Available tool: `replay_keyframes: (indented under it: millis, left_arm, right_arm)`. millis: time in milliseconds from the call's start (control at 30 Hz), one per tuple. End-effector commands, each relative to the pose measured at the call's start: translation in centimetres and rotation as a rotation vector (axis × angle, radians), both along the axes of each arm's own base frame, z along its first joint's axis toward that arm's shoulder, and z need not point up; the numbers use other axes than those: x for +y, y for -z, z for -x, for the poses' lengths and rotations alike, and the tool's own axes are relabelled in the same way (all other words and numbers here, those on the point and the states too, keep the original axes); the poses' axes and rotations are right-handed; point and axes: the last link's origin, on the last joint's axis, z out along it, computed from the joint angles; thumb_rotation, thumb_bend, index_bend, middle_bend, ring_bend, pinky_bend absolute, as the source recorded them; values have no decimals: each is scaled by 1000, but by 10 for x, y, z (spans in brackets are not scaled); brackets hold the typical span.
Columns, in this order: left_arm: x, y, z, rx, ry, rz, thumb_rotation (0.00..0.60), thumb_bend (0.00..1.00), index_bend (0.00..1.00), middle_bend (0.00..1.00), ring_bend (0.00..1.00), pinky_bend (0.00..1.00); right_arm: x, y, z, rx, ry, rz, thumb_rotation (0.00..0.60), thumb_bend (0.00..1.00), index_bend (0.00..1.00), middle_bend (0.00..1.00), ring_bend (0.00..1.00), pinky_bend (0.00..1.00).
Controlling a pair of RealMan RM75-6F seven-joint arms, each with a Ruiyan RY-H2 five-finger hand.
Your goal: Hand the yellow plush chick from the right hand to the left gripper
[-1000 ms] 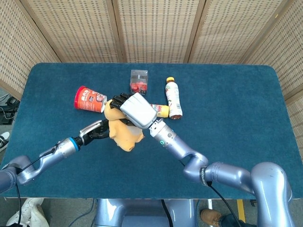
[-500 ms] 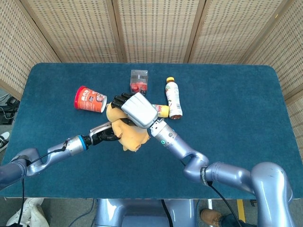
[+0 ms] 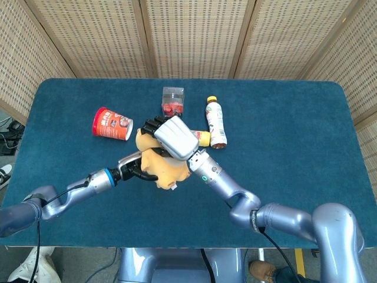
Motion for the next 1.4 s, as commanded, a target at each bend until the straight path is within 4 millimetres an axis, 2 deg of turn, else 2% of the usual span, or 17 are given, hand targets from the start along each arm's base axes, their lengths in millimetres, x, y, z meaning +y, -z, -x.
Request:
replay_keyframes:
  millis: [33,67,167,300,467,567,600,667,733,800,833,900,933,1033,1167,1300,1400]
  left_arm:
    - [2,2,-4,-12,-31,-2,600,333,516,579,536,616]
    - [3,2,-4,-15,-42,-4,600,411,564,614,560,637]
    - [4,1,-4,-12,-74,-10,600,515,652,675,601,675]
    - [3,1,-3,12,-91,-5,600,568,692,701,614,682]
    - [2,0,-3,24,-98,1,600,572,703,708,621,695]
    - [1,1,-3,30,-94,1,600,573,705,709,622,695]
    - [1,0,-4,31,-94,2,600,573,707,710,622,695]
    - [1,0,-4,36,-92,-3,600,572,713,713,622,695]
    - [1,-1,-4,39,-90,-12,600,572,716,715,621,695]
    - [2,-1,-4,42,-90,-26,600,571,718,715,621,695]
    - [2,-2,-4,44,-90,-35,600,571,719,714,621,695]
    - [4,-3,-3,53,-86,-61,600,571,719,715,621,695]
    - [5,-3,-3,57,-84,-77,600,571,719,715,621,695]
    - [5,-5,-3,63,-83,-104,600,571,718,715,621,694]
    - [7,-11,2,88,-86,-152,600,571,719,715,621,694]
    - [5,-17,7,106,-86,-182,600,571,720,714,622,695]
    - [3,-20,11,126,-75,-208,600,572,720,715,622,695]
  right_arm:
    - [0,-1,1,-1,-1,0,600,672,618,619,658,730]
    - [0,-1,1,-2,-1,1,600,672,618,619,658,730]
    - [0,-2,3,-4,1,5,600,672,618,619,658,730]
    - [-1,-3,5,-10,7,18,600,672,618,619,658,730]
    - [-1,-5,8,-14,6,40,600,663,615,614,658,730]
    - [-1,-6,9,-9,4,48,600,540,580,590,656,730]
    - [-1,-6,9,-8,2,54,600,467,539,559,647,725]
    - [-1,-7,10,-2,-6,68,600,324,392,450,598,655]
    - [-1,-8,12,11,-12,74,600,165,160,247,456,459]
    - [-1,-9,15,21,-8,79,600,85,40,92,282,270]
    - [0,-10,16,26,-9,77,600,48,9,35,183,181]
    - [0,-14,19,43,-6,86,600,10,0,0,67,95]
    - [0,-17,22,50,-3,95,600,2,0,0,29,63]
    - [2,-27,29,60,13,128,600,0,0,0,0,14]
    - [5,-63,60,79,72,218,600,0,0,0,0,0]
    - [13,-101,104,103,171,267,600,0,0,0,0,0]
    - [19,-121,140,132,249,286,600,0,0,0,0,0]
